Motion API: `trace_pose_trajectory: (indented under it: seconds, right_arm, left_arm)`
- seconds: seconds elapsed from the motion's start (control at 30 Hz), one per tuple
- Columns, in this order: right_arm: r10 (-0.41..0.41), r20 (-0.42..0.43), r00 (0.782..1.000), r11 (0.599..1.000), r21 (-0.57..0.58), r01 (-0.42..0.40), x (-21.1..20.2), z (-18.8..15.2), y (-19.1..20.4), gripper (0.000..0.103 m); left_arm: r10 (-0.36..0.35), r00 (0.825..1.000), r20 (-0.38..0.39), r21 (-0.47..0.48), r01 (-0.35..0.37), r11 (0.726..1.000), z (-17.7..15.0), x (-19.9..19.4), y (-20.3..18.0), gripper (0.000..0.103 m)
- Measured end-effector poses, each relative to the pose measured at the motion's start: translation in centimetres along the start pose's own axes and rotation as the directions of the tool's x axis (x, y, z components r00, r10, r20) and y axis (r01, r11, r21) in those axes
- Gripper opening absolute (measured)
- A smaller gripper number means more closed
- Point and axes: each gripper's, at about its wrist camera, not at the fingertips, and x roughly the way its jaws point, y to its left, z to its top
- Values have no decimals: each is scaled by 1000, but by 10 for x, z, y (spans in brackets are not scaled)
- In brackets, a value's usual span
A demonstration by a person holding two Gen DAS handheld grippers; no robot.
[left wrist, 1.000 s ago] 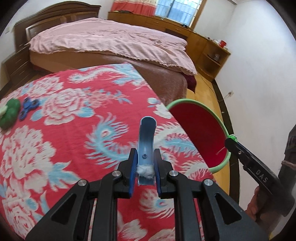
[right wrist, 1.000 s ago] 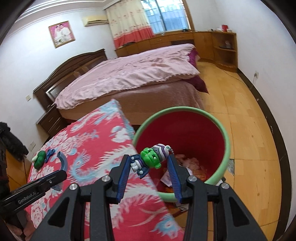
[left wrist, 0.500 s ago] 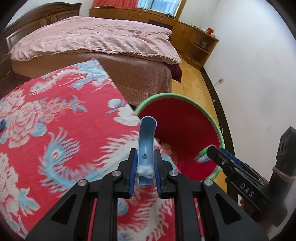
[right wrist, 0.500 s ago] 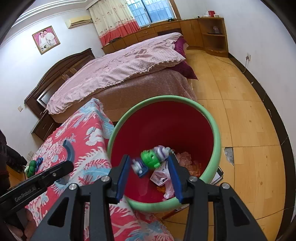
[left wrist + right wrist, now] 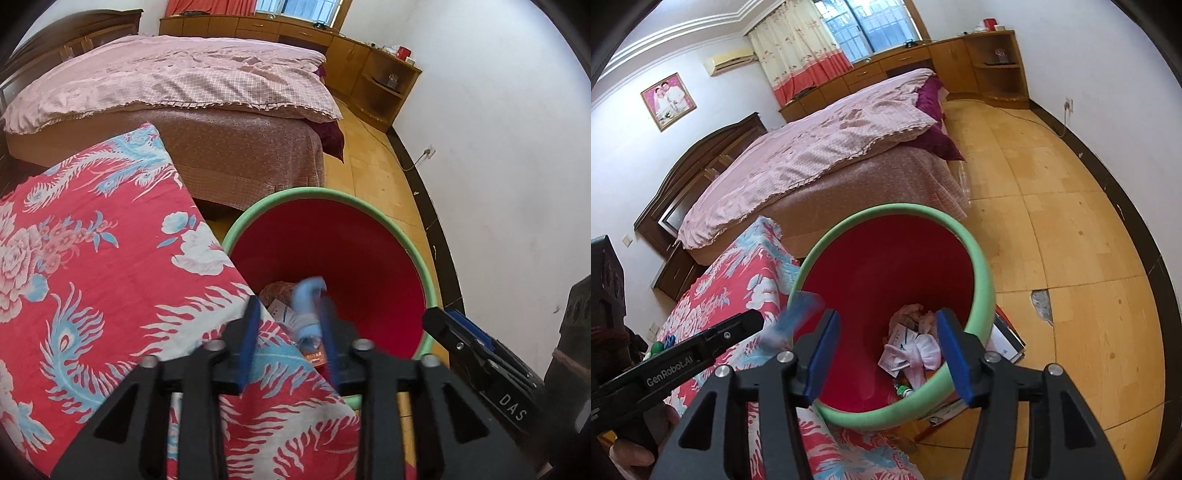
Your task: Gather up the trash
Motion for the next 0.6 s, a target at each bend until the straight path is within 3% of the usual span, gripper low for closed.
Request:
trace_pose_trajectory:
  seconds: [0.27,0.37,0.6]
  right_arm:
    - [14,15,1000,1000,-19,-14,-11,-3,9,73]
    - [16,18,1000,999,-34,-15,-16,-5,17,84]
    - [18,28,999,997,-81,-15,-33,-12,44,91]
  left_arm:
    - [39,999,16,-29,-39,999,-9,-19,11,42]
    - [66,997,32,-59,-64,996,-14,-34,22,44]
    - [132,988,76,-115,-122,986,-30,-73,47,44]
